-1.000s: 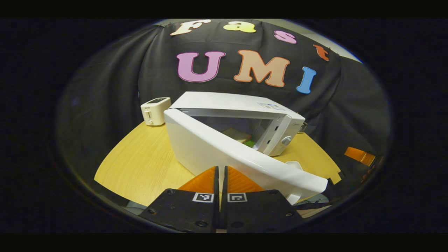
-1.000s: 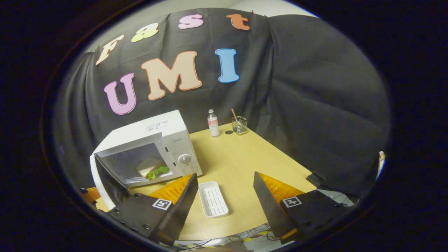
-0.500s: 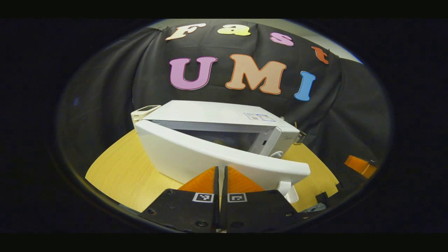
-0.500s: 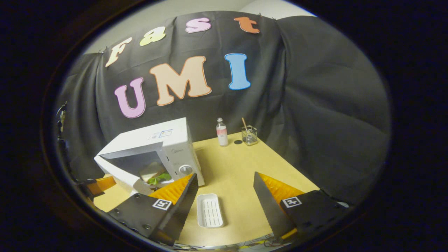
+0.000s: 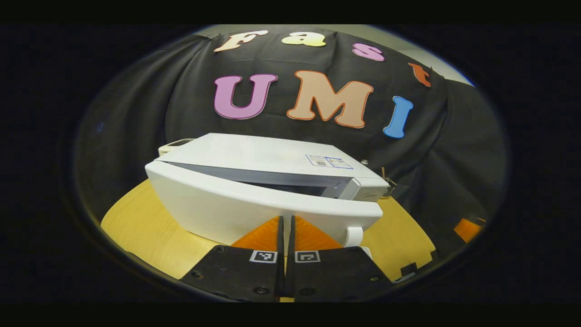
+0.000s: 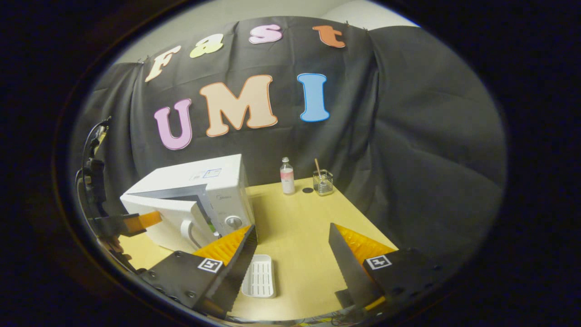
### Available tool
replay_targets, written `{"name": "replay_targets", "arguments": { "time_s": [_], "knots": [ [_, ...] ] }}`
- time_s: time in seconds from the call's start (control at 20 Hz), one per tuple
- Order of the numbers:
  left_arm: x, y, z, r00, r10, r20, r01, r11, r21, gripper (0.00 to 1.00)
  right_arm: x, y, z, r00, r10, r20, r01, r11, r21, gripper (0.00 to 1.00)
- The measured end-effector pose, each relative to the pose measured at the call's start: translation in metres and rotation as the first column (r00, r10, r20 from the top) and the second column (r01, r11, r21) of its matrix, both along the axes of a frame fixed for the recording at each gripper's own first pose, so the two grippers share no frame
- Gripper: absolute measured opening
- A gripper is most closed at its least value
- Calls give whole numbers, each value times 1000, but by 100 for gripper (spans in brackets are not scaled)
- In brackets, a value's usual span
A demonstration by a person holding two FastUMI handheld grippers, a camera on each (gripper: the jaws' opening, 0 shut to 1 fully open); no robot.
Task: Open the microwave oven with the left hand, put the food in, and close the microwave oven.
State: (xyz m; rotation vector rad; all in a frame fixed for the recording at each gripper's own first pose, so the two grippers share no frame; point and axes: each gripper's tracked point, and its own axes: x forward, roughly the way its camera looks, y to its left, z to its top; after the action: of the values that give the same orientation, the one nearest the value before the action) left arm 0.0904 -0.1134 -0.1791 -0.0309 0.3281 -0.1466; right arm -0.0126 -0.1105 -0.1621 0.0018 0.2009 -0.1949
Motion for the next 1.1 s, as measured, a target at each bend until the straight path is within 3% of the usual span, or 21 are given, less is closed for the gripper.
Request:
{"name": "replay_targets", "arguments": {
  "time_s": [0.85, 0.9, 0.95, 1.1],
  "knots": [
    [40, -16, -4, 999, 31, 23, -31, 999, -18, 0, 13, -13, -4, 1000, -14, 2, 14, 1000, 22, 92],
    [40, -16, -1, 999, 35, 33, -34, 999, -23, 7, 13, -13, -4, 1000, -14, 1, 14, 1000, 24, 92],
    [41, -16, -2, 999, 36, 36, -35, 999, -27, 0, 13, -13, -6, 1000, -14, 1, 14, 1000, 25, 92],
    [43, -14, 0, 998, 36, 46, -35, 999, -20, 0, 17, -12, -6, 1000, -9, -2, 10, 1000, 21, 92]
  ]
}}
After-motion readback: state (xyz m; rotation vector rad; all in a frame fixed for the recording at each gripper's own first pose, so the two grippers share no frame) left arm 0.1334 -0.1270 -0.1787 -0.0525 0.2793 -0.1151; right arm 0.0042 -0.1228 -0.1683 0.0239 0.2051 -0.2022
